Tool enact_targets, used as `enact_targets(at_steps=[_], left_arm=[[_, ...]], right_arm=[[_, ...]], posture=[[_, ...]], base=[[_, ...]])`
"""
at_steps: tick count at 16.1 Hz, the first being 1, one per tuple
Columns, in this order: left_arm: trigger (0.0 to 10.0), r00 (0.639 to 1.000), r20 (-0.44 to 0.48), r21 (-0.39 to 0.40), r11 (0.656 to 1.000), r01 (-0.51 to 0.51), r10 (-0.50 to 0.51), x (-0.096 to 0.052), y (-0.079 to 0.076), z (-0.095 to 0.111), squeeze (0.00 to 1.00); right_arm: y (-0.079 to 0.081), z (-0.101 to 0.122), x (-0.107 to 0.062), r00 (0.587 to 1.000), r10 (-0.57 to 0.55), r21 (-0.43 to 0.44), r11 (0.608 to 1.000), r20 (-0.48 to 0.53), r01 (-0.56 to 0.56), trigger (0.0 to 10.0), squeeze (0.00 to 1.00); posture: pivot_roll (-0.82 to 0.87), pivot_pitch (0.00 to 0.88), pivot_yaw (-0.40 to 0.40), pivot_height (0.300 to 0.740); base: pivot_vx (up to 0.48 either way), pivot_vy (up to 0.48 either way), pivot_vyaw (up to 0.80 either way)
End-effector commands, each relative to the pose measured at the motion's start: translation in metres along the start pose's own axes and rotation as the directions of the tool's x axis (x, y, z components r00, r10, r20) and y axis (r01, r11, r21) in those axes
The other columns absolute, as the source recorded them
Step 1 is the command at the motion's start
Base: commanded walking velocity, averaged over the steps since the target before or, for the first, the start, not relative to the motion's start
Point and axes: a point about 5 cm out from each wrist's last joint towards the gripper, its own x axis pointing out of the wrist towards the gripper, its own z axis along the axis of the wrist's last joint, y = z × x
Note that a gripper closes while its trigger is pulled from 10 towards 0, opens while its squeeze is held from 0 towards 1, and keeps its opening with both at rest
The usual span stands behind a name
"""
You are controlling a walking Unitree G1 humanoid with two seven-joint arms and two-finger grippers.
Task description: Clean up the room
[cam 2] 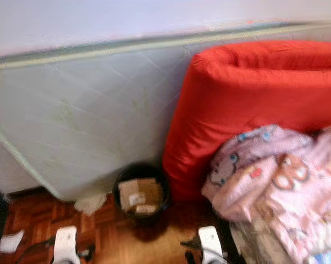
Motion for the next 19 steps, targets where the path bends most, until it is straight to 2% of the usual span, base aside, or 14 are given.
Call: enact_targets(at_steps=[1, 9, 10, 13, 19], left_arm=[[10.0, 1.000, -0.020, -0.008, 1.000, -0.006, 0.006, -0.0009, -0.0005, -0.0045, 0.00], [10.0, 1.000, -0.001, 0.005, 1.000, 0.013, -0.013, 0.0003, -0.0052, 0.0005, 0.00], [10.0, 1.000, 0.004, 0.046, 0.999, 0.022, -0.023, 0.0006, -0.0075, 0.0020, 0.00], [10.0, 1.000, 0.001, 0.049, 0.999, 0.023, -0.023, 0.0003, -0.0093, 0.0007, 0.00], [10.0, 1.000, -0.006, 0.032, 0.999, 0.017, -0.017, -0.0004, -0.0074, -0.0019, 0.00]], right_arm=[[-0.0023, -0.0033, -0.0007, 1.000, -0.005, -0.002, 1.000, -0.018, 0.005, 10.0, 0.00], [-0.0023, -0.0027, -0.0005, 1.000, -0.008, -0.006, 1.000, -0.022, 0.007, 10.0, 0.00], [-0.0021, -0.0026, -0.0004, 1.000, -0.008, -0.007, 1.000, -0.023, 0.007, 10.0, 0.00], [-0.0027, -0.0027, -0.0005, 1.000, -0.010, -0.005, 1.000, -0.023, 0.010, 10.0, 0.00], [-0.0032, -0.0034, -0.0007, 0.999, -0.032, 0.027, 0.999, -0.015, 0.033, 10.0, 0.00]], posture=[[-0.05, 0.061, -0.046, 0.740], [-0.05, 0.074, -0.041, 0.740], [-0.05, 0.074, -0.041, 0.740], [-0.05, 0.076, -0.042, 0.740], [-0.05, 0.070, -0.042, 0.740]], base=[[0.000, 0.000, -0.74], [0.000, 0.000, -0.74], [0.000, -0.390, -0.74], [0.000, -0.450, -0.73], [0.000, 0.000, -0.74]])
